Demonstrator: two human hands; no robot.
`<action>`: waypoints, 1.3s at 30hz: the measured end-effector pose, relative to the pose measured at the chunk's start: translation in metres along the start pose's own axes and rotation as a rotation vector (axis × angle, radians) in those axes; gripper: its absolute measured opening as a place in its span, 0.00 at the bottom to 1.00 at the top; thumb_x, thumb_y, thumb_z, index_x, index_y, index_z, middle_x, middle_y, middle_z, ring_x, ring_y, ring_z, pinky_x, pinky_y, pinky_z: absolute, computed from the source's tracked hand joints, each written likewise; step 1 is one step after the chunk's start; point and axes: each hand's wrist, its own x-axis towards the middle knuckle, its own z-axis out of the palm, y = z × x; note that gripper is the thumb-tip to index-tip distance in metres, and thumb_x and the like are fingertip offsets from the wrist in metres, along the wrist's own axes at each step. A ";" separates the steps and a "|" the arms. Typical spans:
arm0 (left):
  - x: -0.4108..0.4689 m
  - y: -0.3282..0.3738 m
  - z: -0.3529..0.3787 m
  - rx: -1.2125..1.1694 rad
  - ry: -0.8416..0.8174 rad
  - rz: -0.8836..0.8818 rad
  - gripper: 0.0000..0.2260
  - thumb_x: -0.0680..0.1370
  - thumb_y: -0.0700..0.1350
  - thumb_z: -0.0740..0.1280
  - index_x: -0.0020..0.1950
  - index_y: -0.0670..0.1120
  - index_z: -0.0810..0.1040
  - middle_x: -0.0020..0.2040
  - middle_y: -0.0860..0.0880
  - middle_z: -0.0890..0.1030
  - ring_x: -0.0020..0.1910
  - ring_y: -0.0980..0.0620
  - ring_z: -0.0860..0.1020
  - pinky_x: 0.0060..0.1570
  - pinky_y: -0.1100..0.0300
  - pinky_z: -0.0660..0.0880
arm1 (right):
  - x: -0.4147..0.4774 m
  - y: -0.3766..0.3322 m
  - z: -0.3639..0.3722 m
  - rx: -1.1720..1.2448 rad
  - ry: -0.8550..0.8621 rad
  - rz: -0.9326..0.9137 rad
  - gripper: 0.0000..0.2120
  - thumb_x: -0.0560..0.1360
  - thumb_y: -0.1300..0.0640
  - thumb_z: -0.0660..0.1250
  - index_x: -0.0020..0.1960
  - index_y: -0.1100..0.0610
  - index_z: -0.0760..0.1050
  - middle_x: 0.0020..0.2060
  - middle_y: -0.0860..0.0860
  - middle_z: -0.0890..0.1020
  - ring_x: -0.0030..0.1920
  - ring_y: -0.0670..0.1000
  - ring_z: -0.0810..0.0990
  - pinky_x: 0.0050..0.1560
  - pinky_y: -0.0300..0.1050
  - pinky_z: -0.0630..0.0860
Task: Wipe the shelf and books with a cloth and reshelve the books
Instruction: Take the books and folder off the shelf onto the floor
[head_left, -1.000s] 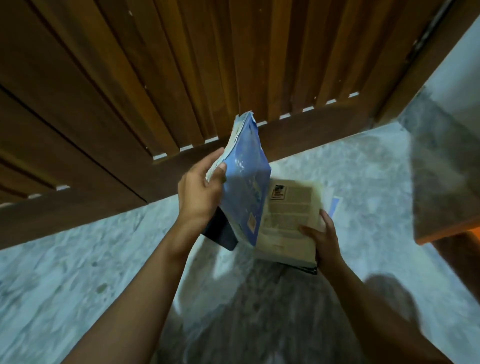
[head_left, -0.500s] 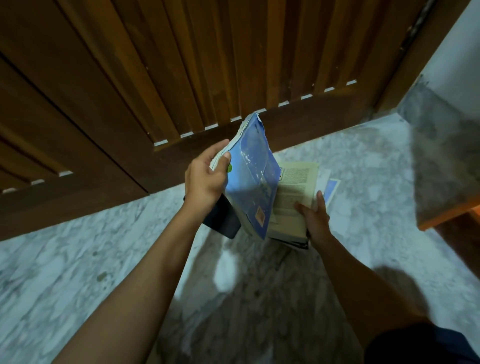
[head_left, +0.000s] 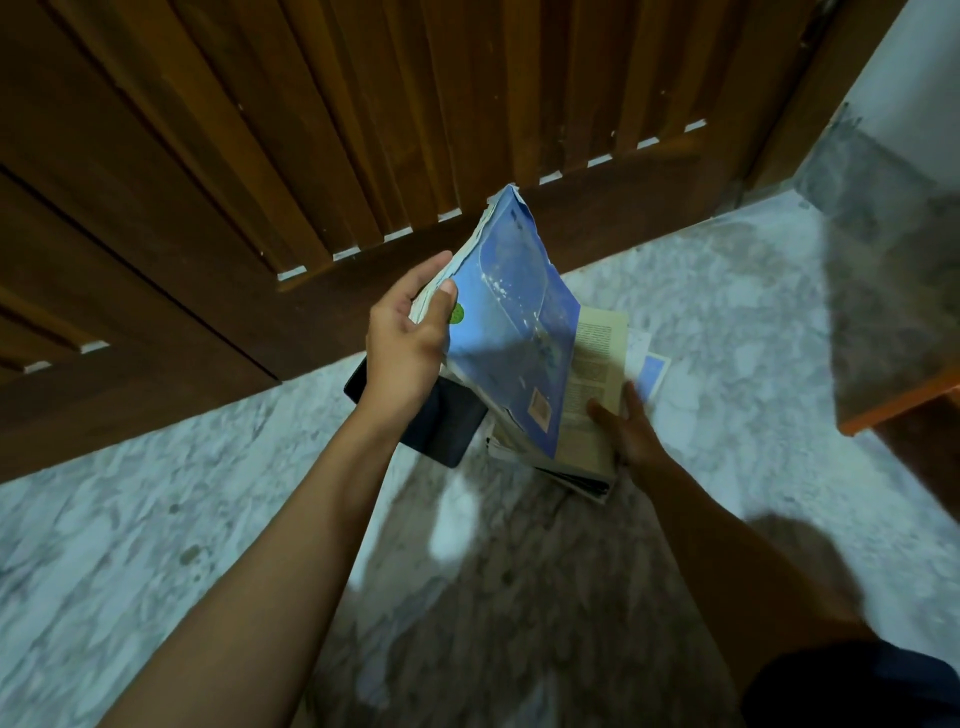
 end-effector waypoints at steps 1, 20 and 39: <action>0.000 0.001 0.003 -0.013 -0.002 -0.002 0.12 0.79 0.40 0.64 0.63 0.42 0.76 0.53 0.53 0.79 0.44 0.63 0.78 0.44 0.68 0.74 | 0.004 0.005 -0.002 -0.024 -0.004 -0.022 0.45 0.59 0.29 0.70 0.72 0.42 0.59 0.68 0.50 0.71 0.64 0.58 0.74 0.61 0.63 0.73; -0.020 -0.009 0.061 -0.164 -0.030 -0.087 0.15 0.80 0.40 0.62 0.67 0.42 0.72 0.63 0.46 0.77 0.49 0.63 0.78 0.48 0.68 0.75 | -0.084 -0.107 -0.013 0.988 -0.028 -0.063 0.17 0.77 0.42 0.59 0.50 0.55 0.75 0.37 0.52 0.84 0.34 0.50 0.83 0.35 0.44 0.81; -0.049 -0.120 0.066 0.133 -0.220 -0.373 0.24 0.81 0.45 0.60 0.76 0.45 0.57 0.74 0.47 0.64 0.71 0.48 0.65 0.70 0.53 0.64 | -0.054 -0.079 -0.024 0.085 0.117 -0.201 0.27 0.82 0.60 0.53 0.77 0.48 0.47 0.70 0.45 0.63 0.63 0.43 0.67 0.59 0.38 0.69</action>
